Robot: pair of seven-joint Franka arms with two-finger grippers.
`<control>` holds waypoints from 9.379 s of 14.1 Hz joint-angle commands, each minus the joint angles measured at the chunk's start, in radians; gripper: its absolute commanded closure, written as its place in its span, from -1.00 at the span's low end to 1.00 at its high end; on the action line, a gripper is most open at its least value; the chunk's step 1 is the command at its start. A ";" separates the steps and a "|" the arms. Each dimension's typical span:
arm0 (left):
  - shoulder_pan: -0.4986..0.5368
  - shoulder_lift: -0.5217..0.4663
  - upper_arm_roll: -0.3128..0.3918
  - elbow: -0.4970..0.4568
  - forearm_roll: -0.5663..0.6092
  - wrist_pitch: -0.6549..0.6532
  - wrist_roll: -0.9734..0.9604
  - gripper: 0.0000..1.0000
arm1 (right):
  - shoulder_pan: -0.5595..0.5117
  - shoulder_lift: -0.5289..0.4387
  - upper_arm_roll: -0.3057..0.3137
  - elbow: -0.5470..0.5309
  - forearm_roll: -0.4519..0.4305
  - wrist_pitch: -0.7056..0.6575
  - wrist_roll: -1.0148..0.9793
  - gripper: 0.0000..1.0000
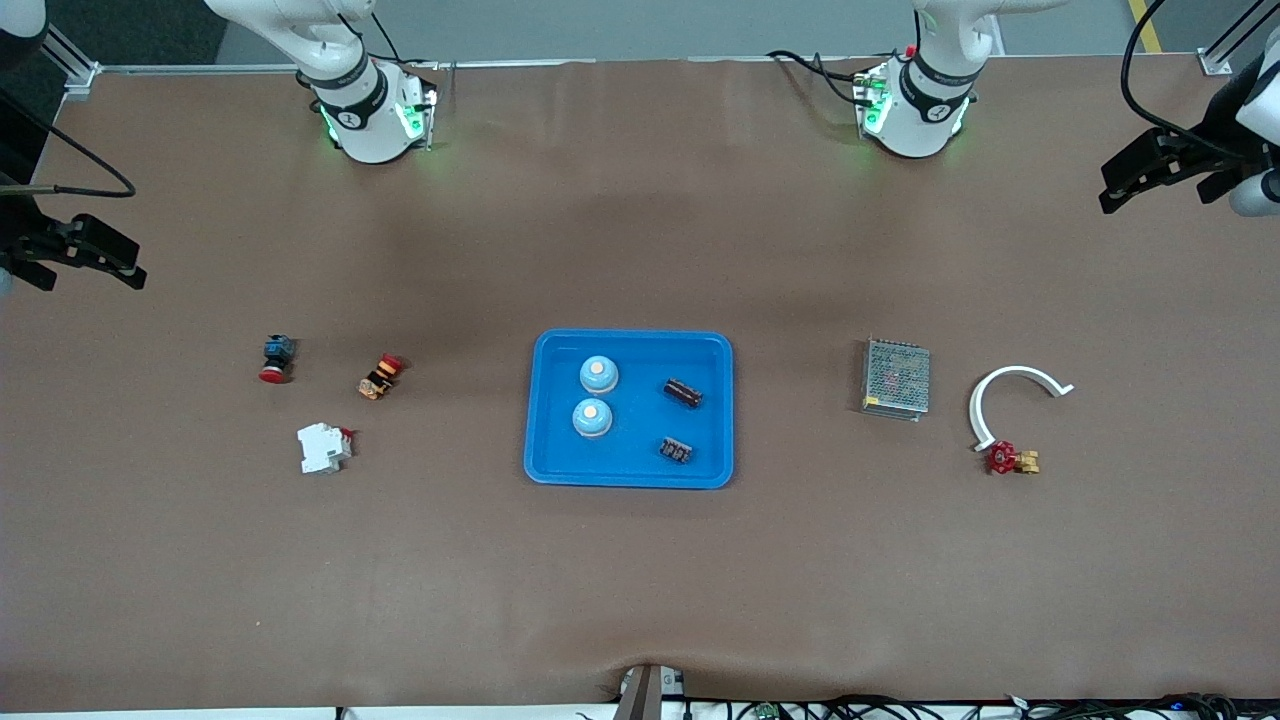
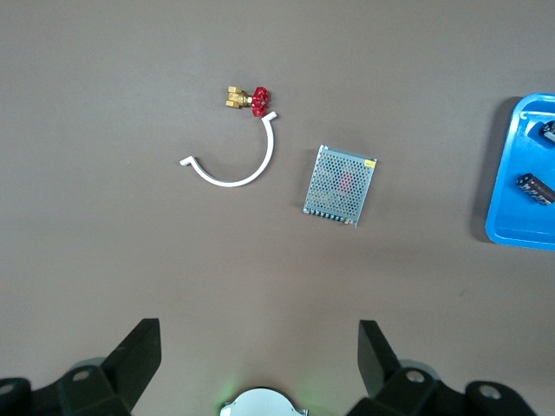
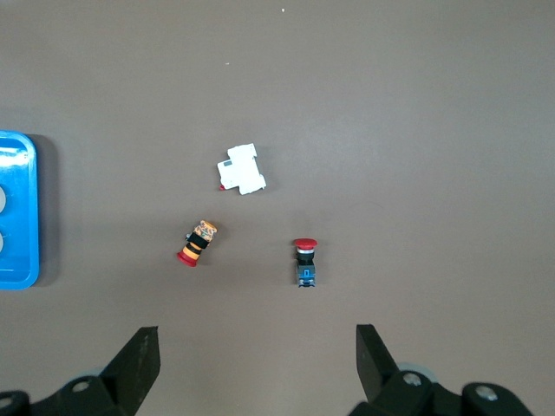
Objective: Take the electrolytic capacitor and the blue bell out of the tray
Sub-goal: 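Reach the left gripper toward a black capacitor in the blue tray, then grasp the capacitor with the left gripper while the right gripper reaches the bell, then lift the capacitor with the left gripper while the right gripper grasps a bell, then place the capacitor inside the white arc while the right gripper carries the bell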
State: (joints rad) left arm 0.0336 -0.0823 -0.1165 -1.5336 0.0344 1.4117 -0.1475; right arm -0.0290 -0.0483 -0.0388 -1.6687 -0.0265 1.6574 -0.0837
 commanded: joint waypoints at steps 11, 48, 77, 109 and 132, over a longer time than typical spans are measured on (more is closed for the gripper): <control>-0.054 0.146 -0.064 0.023 -0.002 0.024 -0.006 -1.00 | -0.006 0.012 0.002 0.023 -0.018 -0.013 0.012 -1.00; -0.528 0.871 -0.120 0.023 0.073 0.889 -1.426 -0.60 | 0.535 0.373 0.011 0.023 0.151 0.376 0.720 -1.00; -0.245 0.609 -0.123 0.069 0.134 0.478 -1.089 1.00 | 0.735 0.728 0.010 0.038 0.120 0.665 0.792 -1.00; 0.313 0.648 -0.117 -0.307 0.325 0.823 -0.481 1.00 | 0.759 0.800 0.011 0.038 0.097 0.743 0.789 0.18; 0.077 0.673 -0.313 -0.007 0.179 0.665 -0.895 -1.00 | 0.215 0.476 0.004 0.150 0.039 0.094 -0.377 0.28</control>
State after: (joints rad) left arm 0.1918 0.5336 -0.4318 -1.6256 0.2272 2.1006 -0.9530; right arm 0.2560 0.4484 -0.0552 -1.4934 0.0590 1.7408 -0.3290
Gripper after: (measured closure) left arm 0.000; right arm 0.352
